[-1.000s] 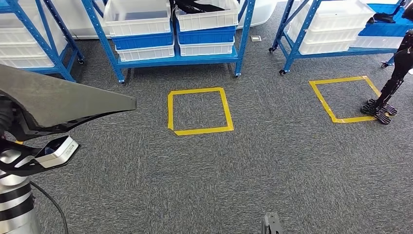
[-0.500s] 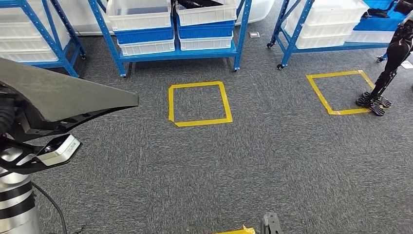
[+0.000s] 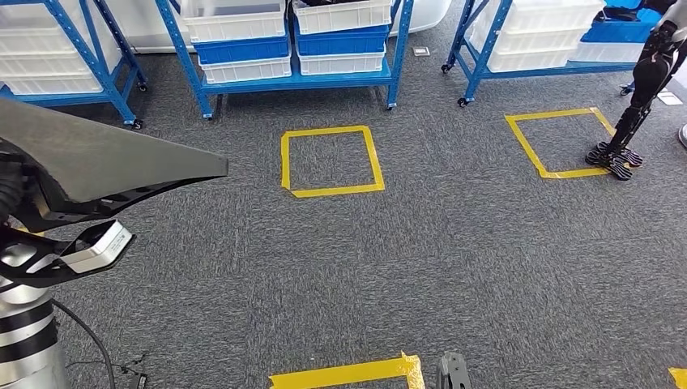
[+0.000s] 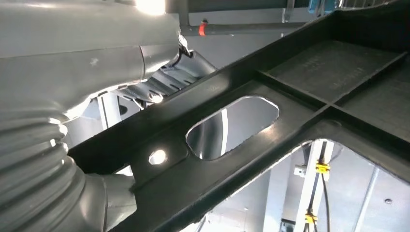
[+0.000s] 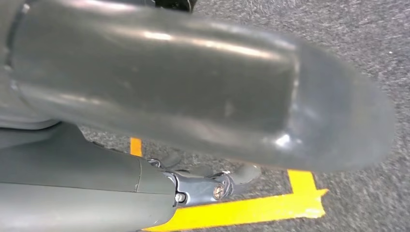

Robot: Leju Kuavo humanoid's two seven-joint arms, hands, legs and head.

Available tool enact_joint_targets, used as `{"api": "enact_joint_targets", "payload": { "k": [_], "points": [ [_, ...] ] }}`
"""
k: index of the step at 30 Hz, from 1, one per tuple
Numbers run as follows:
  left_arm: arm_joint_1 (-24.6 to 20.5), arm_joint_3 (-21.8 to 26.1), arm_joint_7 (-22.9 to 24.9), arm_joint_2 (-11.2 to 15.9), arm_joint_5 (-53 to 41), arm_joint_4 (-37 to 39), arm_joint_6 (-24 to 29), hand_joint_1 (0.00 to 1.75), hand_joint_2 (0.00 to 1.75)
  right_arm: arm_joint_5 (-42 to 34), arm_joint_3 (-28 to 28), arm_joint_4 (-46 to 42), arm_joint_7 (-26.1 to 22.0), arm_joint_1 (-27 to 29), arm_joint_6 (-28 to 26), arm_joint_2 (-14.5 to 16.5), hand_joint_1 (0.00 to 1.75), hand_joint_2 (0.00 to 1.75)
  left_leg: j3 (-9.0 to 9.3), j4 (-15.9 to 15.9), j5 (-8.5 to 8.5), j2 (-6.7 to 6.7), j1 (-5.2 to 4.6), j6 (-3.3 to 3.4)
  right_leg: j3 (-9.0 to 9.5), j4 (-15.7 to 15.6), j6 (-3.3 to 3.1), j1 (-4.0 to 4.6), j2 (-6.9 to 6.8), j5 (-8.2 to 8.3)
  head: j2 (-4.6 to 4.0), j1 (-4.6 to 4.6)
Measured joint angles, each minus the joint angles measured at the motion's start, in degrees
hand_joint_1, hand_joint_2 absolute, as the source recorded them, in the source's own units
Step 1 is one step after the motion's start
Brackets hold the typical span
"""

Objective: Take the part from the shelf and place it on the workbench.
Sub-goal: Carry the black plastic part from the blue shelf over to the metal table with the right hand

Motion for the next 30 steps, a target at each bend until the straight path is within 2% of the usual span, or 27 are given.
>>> {"api": "enact_joint_targets", "payload": {
  "k": [2, 3, 5, 6, 7, 8, 9, 10, 12, 13, 15, 16, 19, 20, 24, 30],
  "points": [
    [-0.1, 0.0, 0.0, 0.0, -0.2, 0.0, 0.0, 1.75, 1.75, 0.1, 0.0, 0.0, 0.0, 0.1, 0.1, 0.0, 0.00, 0.00, -0.74, -0.4, 0.84, 0.11, 0.04, 1.31, -1.26, 1.1, 0.64, -0.08, 0.09, -0.50, 0.00, 0.10],
    [-0.1, 0.0, 0.0, 0.0, -0.2, 0.0, 0.0, 1.75, 1.75, 0.1, 0.0, 0.0, 0.0, 0.1, 0.1, -0.1, 0.00, 0.00, -1.16, -0.6, 1.36, 0.19, 0.14, 1.89, -2.32, 2.9, 0.68, -0.09, 0.13, -1.69, 0.00, 0.19],
    [-0.2, 0.0, 0.0, 0.0, -0.4, 0.0, 0.0, 1.75, 1.75, 0.1, 0.0, 0.0, 0.0, 0.1, 0.1, -0.1, 0.00, 0.00, -2.22, -0.6, 2.23, 0.26, 0.14, 2.43, -5.21, 9.8, 0.51, -0.28, 0.16, -5.41, 0.00, 0.39],
    [-0.2, 0.0, 0.0, 0.0, -0.4, 0.0, 0.0, 1.75, 1.75, 0.1, 0.0, 0.0, 0.0, 0.1, 0.1, -0.1, 0.00, 0.00, -2.79, -0.6, 2.64, 0.27, 0.14, 2.45, -6.35, 13.1, 0.55, -0.39, 0.16, -6.88, 0.00, 0.40],
    [-0.2, 0.0, 0.0, 0.0, -0.4, 0.0, 0.0, 1.75, 1.75, 0.2, 0.0, 0.0, 0.0, 0.1, 0.1, 0.0, 0.00, 0.00, -3.32, -0.6, 3.04, 0.27, 0.14, 2.40, -6.68, 15.0, 0.75, -0.50, 0.15, -7.64, 0.00, 0.40],
    [-0.1, 0.0, 0.0, 0.0, -0.4, 0.0, 0.0, 1.75, 1.75, 0.2, 0.0, 0.0, 0.0, 0.1, 0.1, 0.0, 0.00, 0.00, -3.77, -0.6, 3.39, 0.26, 0.16, 2.29, -5.92, 14.7, 1.09, -0.63, 0.15, -7.58, 0.00, 0.41],
    [-0.1, 0.0, 0.0, 0.0, -0.5, 0.1, 0.0, 1.75, 1.75, 0.2, 0.0, 0.0, 0.0, 0.1, 0.1, -0.1, 0.00, 0.00, -4.10, -0.6, 3.70, 0.26, 0.20, 2.12, -3.97, 12.1, 1.50, -0.74, 0.14, -6.83, 0.00, 0.41],
    [-0.1, 0.0, 0.0, 0.0, -0.5, 0.1, 0.0, 1.75, 1.75, 0.2, 0.0, 0.0, 0.0, 0.1, 0.1, -0.1, 0.00, 0.00, -4.32, -0.6, 3.98, 0.25, 0.24, 1.88, -1.19, 8.1, 1.86, -0.82, 0.14, -5.79, 0.00, 0.43],
    [-0.2, 0.0, 0.0, 0.0, -0.5, 0.0, 0.0, 1.75, 1.75, 0.2, 0.0, 0.0, 0.0, 0.0, 0.1, -0.1, 0.00, 0.00, -4.58, -0.5, 4.42, 0.28, 0.08, 1.24, 3.27, 1.1, 1.77, -0.68, 0.19, -4.31, 0.01, 0.37],
    [-0.2, 0.0, 0.0, 0.0, -0.5, 0.0, 0.0, 1.75, 1.75, 0.2, 0.0, 0.0, 0.0, -0.1, 0.1, -0.1, 0.00, 0.00, -4.64, -0.6, 4.65, 0.30, -0.02, 0.87, 4.24, -0.6, 1.43, -0.56, 0.23, -3.98, 0.01, 0.33],
    [-0.3, 0.0, 0.0, 0.0, -0.5, 0.0, 0.0, 1.75, 1.75, 0.2, 0.0, 0.0, 0.0, 0.0, 0.1, -0.1, 0.00, 0.00, -4.66, -1.0, 5.26, 0.33, -0.04, 0.11, 4.22, -0.9, 0.56, -0.33, 0.32, -3.55, 0.00, 0.25],
    [-0.3, -0.1, 0.0, 0.0, -0.5, 0.0, 0.0, 1.75, 1.75, 0.2, 0.0, 0.0, 0.1, 0.0, 0.1, -0.1, 0.00, 0.00, -4.64, -1.3, 5.44, 0.32, -0.01, 0.26, 4.10, -1.1, 0.36, -0.44, 0.34, -3.27, 0.00, 0.24],
    [-0.7, 0.0, 0.0, 0.0, -0.6, 0.0, 0.0, 1.75, 1.75, 0.3, 0.0, 0.0, 0.1, -0.1, 0.1, 0.0, 0.00, 0.00, -4.75, -2.0, 6.12, 0.33, 0.04, 2.31, 3.86, -1.6, 0.02, -0.70, 0.43, -2.55, 0.00, 0.08],
    [-0.8, 0.0, 0.0, 0.0, -0.6, 0.0, 0.0, 1.75, 1.75, 0.3, 0.0, 0.0, 0.1, -0.1, 0.1, 0.0, 0.00, 0.00, -4.78, -2.2, 6.44, 0.34, 0.07, 2.49, 3.78, -1.6, -0.13, -0.58, 0.44, -2.46, 0.00, 0.04],
    [-0.8, -0.1, 0.0, 0.0, -0.6, 0.0, 0.0, 1.75, 1.75, 0.3, 0.0, 0.0, 0.2, 0.0, 0.2, 0.1, 0.00, 0.00, -4.69, -2.9, 7.19, 0.34, 0.24, 1.32, 3.44, -1.6, -0.68, -0.34, 0.43, -2.14, 0.00, 0.05],
    [-0.8, -0.1, 0.0, 0.0, -0.6, 0.0, 0.0, 1.75, 1.75, -0.7, 0.0, 0.0, 0.2, 0.0, -0.1, 0.1, 0.00, 0.00, -4.77, -3.1, 7.46, 0.34, 0.31, 0.17, 3.22, -1.5, -0.78, -0.20, 0.42, -2.08, 0.00, 0.07]
  ]
}}
